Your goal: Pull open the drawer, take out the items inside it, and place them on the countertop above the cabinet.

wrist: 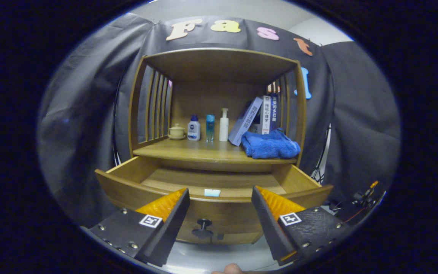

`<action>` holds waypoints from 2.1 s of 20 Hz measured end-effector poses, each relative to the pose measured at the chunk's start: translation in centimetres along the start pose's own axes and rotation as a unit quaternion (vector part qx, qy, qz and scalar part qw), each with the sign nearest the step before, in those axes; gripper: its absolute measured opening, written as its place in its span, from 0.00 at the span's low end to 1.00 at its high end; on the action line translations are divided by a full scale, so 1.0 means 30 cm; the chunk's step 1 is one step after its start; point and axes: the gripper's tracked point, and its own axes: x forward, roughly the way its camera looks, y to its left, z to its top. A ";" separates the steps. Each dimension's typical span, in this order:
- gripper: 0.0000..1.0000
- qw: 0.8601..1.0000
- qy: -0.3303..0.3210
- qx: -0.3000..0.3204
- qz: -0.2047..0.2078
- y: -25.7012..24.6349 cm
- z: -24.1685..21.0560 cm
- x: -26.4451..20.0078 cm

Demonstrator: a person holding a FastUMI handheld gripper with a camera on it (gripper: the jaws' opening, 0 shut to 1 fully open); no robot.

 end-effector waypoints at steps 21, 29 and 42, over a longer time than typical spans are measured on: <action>0.99 0.904 0.422 0.039 0.046 0.085 -0.331 0.420; 0.79 0.863 0.505 0.018 0.018 0.078 -0.402 0.436; 0.35 0.879 0.470 -0.047 0.059 0.071 -0.400 0.456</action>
